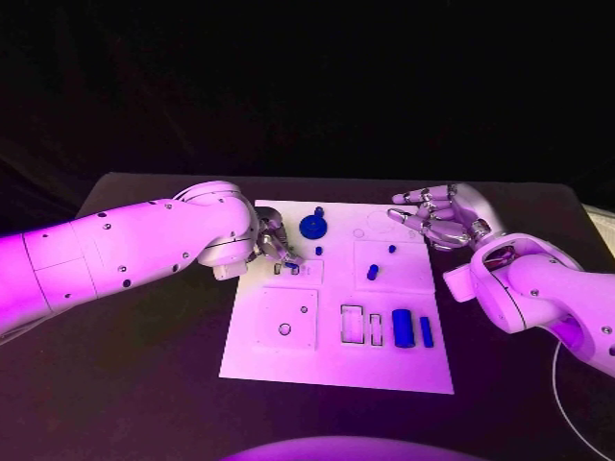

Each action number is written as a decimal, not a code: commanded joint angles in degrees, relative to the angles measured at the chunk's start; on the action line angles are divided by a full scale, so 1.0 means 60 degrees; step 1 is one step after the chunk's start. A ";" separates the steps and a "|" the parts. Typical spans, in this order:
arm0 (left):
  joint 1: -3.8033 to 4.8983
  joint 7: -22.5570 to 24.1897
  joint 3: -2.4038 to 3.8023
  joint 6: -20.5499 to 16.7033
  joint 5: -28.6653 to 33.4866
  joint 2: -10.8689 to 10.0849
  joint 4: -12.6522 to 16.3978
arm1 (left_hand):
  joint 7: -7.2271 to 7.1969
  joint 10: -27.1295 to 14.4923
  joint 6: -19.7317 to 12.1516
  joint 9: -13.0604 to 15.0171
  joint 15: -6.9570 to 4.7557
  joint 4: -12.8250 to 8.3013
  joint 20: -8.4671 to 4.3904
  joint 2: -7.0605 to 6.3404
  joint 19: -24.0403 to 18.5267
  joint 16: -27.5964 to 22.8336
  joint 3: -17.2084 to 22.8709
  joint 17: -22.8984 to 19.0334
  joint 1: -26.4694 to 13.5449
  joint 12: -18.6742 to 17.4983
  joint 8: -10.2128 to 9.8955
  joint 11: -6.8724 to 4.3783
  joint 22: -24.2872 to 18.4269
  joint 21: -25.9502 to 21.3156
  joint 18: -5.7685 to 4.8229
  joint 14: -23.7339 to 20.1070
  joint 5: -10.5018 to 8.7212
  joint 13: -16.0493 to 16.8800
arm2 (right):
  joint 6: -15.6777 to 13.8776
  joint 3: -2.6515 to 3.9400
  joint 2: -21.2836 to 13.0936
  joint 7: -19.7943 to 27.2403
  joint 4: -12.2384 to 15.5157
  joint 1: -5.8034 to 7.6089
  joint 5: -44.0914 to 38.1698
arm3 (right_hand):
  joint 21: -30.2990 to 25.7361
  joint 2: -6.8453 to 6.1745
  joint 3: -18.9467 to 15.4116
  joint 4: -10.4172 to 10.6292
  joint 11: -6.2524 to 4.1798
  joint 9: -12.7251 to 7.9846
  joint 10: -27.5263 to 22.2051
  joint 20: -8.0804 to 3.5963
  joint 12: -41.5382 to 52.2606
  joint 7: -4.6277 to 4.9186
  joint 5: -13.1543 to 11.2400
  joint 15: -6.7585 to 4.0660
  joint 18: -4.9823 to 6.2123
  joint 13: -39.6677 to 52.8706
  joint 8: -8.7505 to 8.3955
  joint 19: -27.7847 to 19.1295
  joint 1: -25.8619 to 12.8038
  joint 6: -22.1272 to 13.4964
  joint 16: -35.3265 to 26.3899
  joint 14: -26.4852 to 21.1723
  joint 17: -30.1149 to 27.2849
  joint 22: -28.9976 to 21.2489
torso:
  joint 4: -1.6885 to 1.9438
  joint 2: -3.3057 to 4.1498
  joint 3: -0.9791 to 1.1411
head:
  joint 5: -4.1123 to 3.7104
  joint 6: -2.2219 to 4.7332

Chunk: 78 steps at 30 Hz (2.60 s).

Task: Assemble the parts on the task board

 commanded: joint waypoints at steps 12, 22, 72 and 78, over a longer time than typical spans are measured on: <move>-0.0072 -0.0035 -0.0043 0.0661 -0.0655 0.0226 -0.0104 | -0.0087 0.0049 0.0094 0.0041 0.0013 -0.1136 0.0021 -0.0068 0.0079 0.0029 0.1137 0.2512 -0.0147 0.0015 0.0049 0.0005 0.0806 0.0010 -0.0038 0.1022 0.0007 -0.0034 | 0.0183 -0.0002 0.0014 0.0063 -0.0002 -0.0032 0.0000 | -0.0038 0.0023 -0.0039 0.0026 -0.0019 0.0010 0.0011 -0.0018 0.0041 -0.0033 0.0051 0.0050 0.0092 -0.0004 0.0024 -0.0023 -0.0097 0.0009 -0.0022 0.0506 0.0212 0.0013 | -0.0015 0.0012 0.0001 | 0.0042 -0.0061; -0.0079 -0.0080 -0.0043 0.1226 -0.0809 0.0231 -0.0107 | -0.0099 0.0042 0.0152 0.0083 0.0012 -0.1165 0.0017 -0.0087 0.0075 0.0029 0.1113 0.2512 -0.0259 -0.0006 0.0093 -0.0002 0.0805 0.0002 -0.0037 0.1022 0.0002 -0.0066 | 0.0192 -0.0002 0.0013 0.0069 -0.0006 -0.0042 0.0007 | -0.0042 0.0039 -0.0053 0.0040 -0.0020 0.0010 0.0015 -0.0019 0.0052 -0.0034 0.0064 0.0050 0.0093 -0.0003 0.0023 -0.0024 -0.0114 0.0010 -0.0016 0.0510 0.0224 0.0007 | -0.0024 0.0010 0.0002 | 0.0027 -0.0101; -0.0084 -0.0143 -0.0081 0.1833 -0.1157 0.0398 -0.0265 | -0.0213 0.0140 0.0443 0.0380 -0.0069 -0.0892 -0.0062 -0.0120 0.0191 0.0029 -0.0182 0.2512 -0.1689 0.0045 0.0322 -0.0092 0.1006 0.0113 -0.0083 0.1022 -0.0001 -0.0087 | 0.0197 -0.0002 -0.0022 0.0078 0.0041 -0.0057 0.0034 | -0.0042 0.0061 -0.0066 0.0046 -0.0021 0.0008 0.0017 -0.0020 0.0065 -0.0034 0.0077 0.0048 0.0093 -0.0003 0.0019 -0.0020 -0.0117 0.0005 -0.0016 0.0512 0.0227 0.0008 | -0.0025 0.0008 0.0009 | 0.0021 -0.0238; -0.0085 -0.0148 -0.0081 0.1926 -0.1180 0.0420 -0.0279 | -0.0223 0.0172 0.0499 0.0390 -0.0074 -0.0806 -0.0067 -0.0137 0.0204 0.0029 -0.0415 0.2512 -0.1878 0.0081 0.0326 -0.0099 0.1027 0.0122 -0.0088 0.1022 -0.0001 -0.0053 | 0.0203 -0.0002 -0.0032 0.0075 0.0045 -0.0057 0.0036 | -0.0042 0.0061 -0.0066 0.0046 -0.0021 0.0008 0.0017 -0.0020 0.0065 -0.0034 0.0077 0.0048 0.0093 -0.0003 0.0019 -0.0020 -0.0117 0.0005 -0.0016 0.0512 0.0227 0.0008 | -0.0029 0.0011 0.0013 | 0.0020 -0.0265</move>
